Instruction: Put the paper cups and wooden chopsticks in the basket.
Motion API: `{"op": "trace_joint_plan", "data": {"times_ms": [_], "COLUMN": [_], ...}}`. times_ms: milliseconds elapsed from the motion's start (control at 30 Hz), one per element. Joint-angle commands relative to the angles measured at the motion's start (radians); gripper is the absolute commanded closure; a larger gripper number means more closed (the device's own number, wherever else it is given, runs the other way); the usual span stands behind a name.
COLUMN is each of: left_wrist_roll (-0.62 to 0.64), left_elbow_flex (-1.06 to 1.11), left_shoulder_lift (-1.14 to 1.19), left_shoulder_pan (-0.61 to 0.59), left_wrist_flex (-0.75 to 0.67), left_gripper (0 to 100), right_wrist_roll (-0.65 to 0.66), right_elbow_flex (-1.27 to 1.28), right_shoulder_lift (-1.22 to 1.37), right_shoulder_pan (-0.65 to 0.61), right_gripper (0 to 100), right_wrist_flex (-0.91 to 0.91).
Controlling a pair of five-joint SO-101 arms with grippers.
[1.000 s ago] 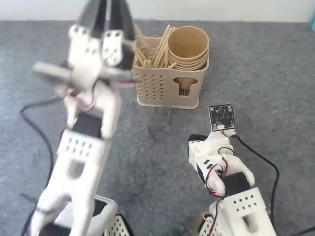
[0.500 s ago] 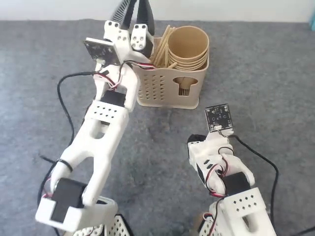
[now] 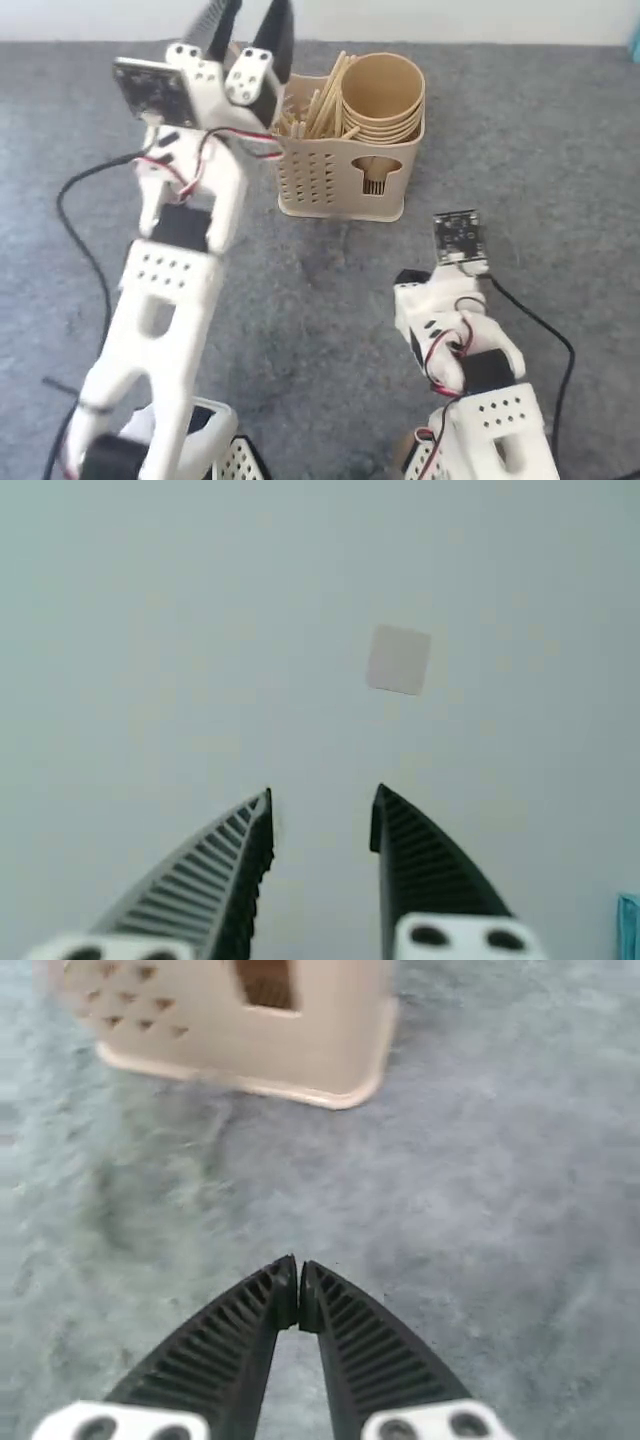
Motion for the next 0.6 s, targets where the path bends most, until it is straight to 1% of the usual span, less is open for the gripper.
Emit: {"op": "trace_joint_plan", "data": {"times_ms": [0, 133, 267, 333, 433, 567], "left_wrist_roll": [-0.005, -0.005, 0.0, 0.002, 0.002, 0.002], "left_elbow_flex": [0.044, 0.205, 0.354, 0.423, 0.53, 0.688], "left_shoulder_lift": [-0.198, -0.374, -0.509, -0.557, -0.617, -0.703], "left_shoulder_pan": [-0.008, -0.009, -0.072, -0.114, -0.172, -0.23], "left_wrist_flex": [0.098, 0.12, 0.12, 0.121, 0.121, 0.121], "left_gripper": [89, 89, 90, 93, 99, 99], "right_wrist_roll": [0.012, 0.012, 0.021, 0.048, 0.08, 0.083], "right_elbow_flex": [-0.035, -0.026, 0.025, 0.034, 0.057, 0.13], "right_shoulder_lift": [-0.096, -0.292, -0.536, -0.53, -0.493, -0.529], "right_shoulder_pan": [0.082, 0.166, 0.248, 0.28, 0.352, 0.389], "right_gripper": [98.7, 98.7, 98.7, 98.7, 98.7, 99.0], "right_wrist_flex": [0.077, 0.22, 0.352, 0.364, 0.348, 0.309]}}
